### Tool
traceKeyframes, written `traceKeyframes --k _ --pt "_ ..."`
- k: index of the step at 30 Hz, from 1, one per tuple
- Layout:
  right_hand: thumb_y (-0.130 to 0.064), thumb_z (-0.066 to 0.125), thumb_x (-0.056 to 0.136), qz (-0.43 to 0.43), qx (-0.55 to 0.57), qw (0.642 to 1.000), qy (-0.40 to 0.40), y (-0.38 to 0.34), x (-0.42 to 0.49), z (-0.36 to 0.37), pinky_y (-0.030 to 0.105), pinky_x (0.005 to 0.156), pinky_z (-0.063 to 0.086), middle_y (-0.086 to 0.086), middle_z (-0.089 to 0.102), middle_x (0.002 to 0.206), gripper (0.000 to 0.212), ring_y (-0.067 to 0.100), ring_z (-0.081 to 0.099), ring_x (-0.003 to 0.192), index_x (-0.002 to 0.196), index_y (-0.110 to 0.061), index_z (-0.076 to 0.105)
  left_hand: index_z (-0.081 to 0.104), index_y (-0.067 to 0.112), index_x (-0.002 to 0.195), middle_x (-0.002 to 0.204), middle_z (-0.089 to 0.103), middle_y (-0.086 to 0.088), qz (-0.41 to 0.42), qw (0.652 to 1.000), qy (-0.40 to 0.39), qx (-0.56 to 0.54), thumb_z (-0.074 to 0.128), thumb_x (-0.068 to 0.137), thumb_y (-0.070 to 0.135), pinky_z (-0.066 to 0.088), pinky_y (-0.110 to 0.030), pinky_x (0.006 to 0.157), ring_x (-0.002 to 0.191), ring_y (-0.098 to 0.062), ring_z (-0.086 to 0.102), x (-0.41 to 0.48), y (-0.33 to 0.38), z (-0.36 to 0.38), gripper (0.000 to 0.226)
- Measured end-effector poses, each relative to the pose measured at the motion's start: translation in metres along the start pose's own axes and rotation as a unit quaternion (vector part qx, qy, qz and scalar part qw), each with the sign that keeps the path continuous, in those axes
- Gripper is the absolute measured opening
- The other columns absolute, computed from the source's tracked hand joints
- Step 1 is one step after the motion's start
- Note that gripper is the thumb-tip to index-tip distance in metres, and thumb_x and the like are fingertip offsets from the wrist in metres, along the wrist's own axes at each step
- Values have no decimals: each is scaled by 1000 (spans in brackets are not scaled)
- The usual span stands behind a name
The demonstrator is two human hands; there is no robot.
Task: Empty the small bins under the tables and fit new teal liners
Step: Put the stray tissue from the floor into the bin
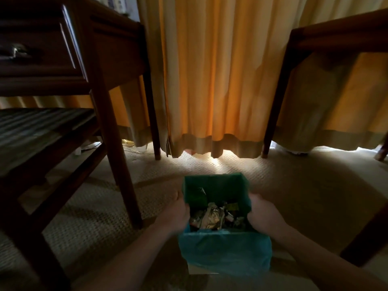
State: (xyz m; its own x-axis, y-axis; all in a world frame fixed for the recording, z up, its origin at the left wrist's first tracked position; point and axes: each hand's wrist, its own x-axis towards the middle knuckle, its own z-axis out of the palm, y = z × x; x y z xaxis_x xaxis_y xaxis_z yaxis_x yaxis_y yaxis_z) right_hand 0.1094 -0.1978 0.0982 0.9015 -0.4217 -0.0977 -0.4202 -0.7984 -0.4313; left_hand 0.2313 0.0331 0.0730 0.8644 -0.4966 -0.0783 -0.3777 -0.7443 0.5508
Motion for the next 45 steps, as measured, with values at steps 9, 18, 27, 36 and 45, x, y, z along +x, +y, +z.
traceKeyframes --k 9,18,27,36,45 --pt "-32 56 99 54 146 988 5 28 -5 -24 32 84 52 3 60 131 47 17 62 102 143 -25 41 63 21 104 108 65 -3 -61 985 -22 -161 35 107 39 46 -34 91 99 -17 62 2 25 1 33" --pt "-22 54 100 302 393 849 -184 68 -17 3 53 95 54 22 74 104 27 37 68 101 114 -3 68 67 7 120 120 67 -24 -363 778 -208 -469 64 88 39 53 -48 95 111 -38 64 -23 -9 -6 45" --pt "-3 50 96 231 408 846 -253 68 -19 -30 43 76 58 26 73 98 25 33 73 80 98 6 73 70 11 114 109 70 -13 -369 804 -184 -429 70 87 36 51 -36 81 100 -25 62 -26 -22 1 37" --pt "-16 63 87 234 470 816 -243 74 -23 -63 44 76 58 29 69 114 37 36 72 88 117 5 67 55 4 130 116 66 -29 -409 684 -45 -603 51 97 26 55 -51 92 103 -41 68 -23 -12 -12 40" --pt "-41 73 83 296 579 760 15 18 21 -53 49 96 53 20 62 116 60 36 65 104 128 -9 53 62 3 112 95 72 -22 -363 786 -37 -499 66 90 32 57 -39 68 84 -33 71 -23 25 -59 37"
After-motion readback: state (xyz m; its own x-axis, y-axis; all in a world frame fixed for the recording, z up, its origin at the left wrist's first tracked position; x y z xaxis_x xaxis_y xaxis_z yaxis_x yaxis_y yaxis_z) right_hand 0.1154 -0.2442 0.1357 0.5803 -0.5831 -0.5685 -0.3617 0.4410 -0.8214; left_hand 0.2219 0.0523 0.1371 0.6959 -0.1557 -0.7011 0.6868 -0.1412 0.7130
